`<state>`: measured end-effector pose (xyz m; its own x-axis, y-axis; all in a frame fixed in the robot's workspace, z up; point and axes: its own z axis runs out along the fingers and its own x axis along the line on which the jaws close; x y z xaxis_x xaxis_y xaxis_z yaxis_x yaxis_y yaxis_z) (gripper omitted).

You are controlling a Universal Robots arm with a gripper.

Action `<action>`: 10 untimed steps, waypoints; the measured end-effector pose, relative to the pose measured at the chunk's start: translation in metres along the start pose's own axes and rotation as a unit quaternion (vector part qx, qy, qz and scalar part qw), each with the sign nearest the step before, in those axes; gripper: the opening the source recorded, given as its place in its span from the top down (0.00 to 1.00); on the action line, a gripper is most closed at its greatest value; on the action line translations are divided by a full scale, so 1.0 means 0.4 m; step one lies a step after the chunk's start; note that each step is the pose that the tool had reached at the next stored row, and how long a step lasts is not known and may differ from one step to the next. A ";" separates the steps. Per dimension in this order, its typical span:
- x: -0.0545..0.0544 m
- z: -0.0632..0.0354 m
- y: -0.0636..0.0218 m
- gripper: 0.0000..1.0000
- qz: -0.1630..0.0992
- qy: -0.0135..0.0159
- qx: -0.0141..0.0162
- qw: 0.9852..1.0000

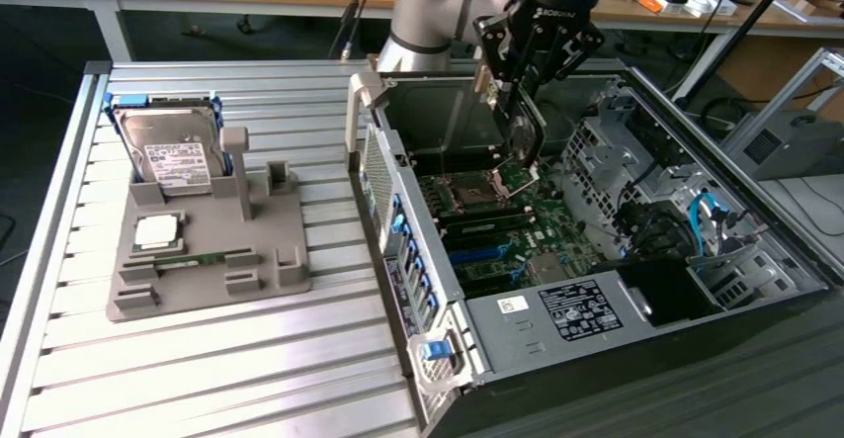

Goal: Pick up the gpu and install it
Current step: 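Pick up the gpu and move the gpu toward the slot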

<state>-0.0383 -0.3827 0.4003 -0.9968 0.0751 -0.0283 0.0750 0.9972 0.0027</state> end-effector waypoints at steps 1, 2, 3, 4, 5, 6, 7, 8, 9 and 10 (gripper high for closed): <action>0.000 0.001 0.000 0.73 0.000 0.000 0.000 1.000; 0.000 0.004 -0.002 0.73 0.000 0.000 0.000 1.000; 0.000 0.007 -0.003 0.73 0.000 0.000 0.000 1.000; 0.000 0.008 -0.004 0.73 0.000 0.000 0.000 1.000; 0.000 0.010 -0.004 0.73 0.000 0.000 0.000 1.000; 0.000 0.011 -0.005 0.73 0.000 0.000 0.000 1.000; 0.000 0.013 -0.006 0.73 0.000 0.000 0.000 1.000; 0.000 0.014 -0.007 0.73 0.000 0.000 0.000 1.000; 0.000 0.015 -0.007 0.73 0.000 0.000 0.000 1.000; 0.000 0.017 -0.009 0.73 0.000 0.000 0.000 1.000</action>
<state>-0.0383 -0.3861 0.3936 -0.9968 0.0751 -0.0283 0.0751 0.9972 0.0025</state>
